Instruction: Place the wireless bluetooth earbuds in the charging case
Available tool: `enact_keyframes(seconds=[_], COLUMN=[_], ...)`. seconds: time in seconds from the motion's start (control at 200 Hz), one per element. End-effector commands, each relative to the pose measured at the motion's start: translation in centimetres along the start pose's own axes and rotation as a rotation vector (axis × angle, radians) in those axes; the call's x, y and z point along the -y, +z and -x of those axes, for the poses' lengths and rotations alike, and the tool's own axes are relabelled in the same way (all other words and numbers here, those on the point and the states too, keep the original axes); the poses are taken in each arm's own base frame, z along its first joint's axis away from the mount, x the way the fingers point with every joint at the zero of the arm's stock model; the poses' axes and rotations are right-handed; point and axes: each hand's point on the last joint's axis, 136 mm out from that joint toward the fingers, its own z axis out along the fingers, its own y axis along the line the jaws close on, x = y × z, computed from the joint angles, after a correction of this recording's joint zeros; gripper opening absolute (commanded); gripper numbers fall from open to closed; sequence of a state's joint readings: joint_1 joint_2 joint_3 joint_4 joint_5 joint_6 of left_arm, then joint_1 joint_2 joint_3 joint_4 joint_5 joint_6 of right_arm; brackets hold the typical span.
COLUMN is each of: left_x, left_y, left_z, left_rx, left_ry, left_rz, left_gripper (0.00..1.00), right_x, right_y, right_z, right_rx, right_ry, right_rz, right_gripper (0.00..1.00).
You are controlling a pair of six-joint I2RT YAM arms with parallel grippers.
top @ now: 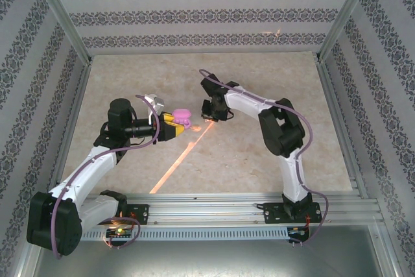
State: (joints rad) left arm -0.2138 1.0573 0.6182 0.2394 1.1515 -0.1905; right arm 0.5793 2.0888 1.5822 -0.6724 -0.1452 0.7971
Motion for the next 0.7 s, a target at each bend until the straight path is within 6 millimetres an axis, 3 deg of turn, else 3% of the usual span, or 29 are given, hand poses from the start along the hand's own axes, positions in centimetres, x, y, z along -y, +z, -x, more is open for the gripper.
enact_keyframes(seconds=[0.0,0.165,0.38,0.505,0.694], left_x=[0.4,0.4,-0.1,-0.4,-0.5], left_y=[-0.1,0.7,3.1,4.9,6.9], left_z=[1.5,2.0,2.4,2.5,2.5], left_rx=[0.045,0.055,0.052,0.050,0.041], left_ry=[0.097,0.155,0.216,0.250,0.283], left_rz=[-0.024,-0.020,-0.039,-0.050,-0.062], left_gripper=[0.22,0.22,0.22,0.21,0.21], right_x=[1.0,3.2,5.4,5.2,3.4], right_y=[-4.4,-9.6,-17.4,-21.4,-24.2], right_z=[-0.8,-3.7,-7.4,-9.5,-11.5], right_rx=[0.044,0.080,0.167,0.237,0.259], right_ry=[-0.041,-0.059,-0.112,-0.153,-0.184], right_rz=[0.006,0.022,0.045,0.086,0.162], right_gripper=[0.11,0.11,0.10,0.09,0.09])
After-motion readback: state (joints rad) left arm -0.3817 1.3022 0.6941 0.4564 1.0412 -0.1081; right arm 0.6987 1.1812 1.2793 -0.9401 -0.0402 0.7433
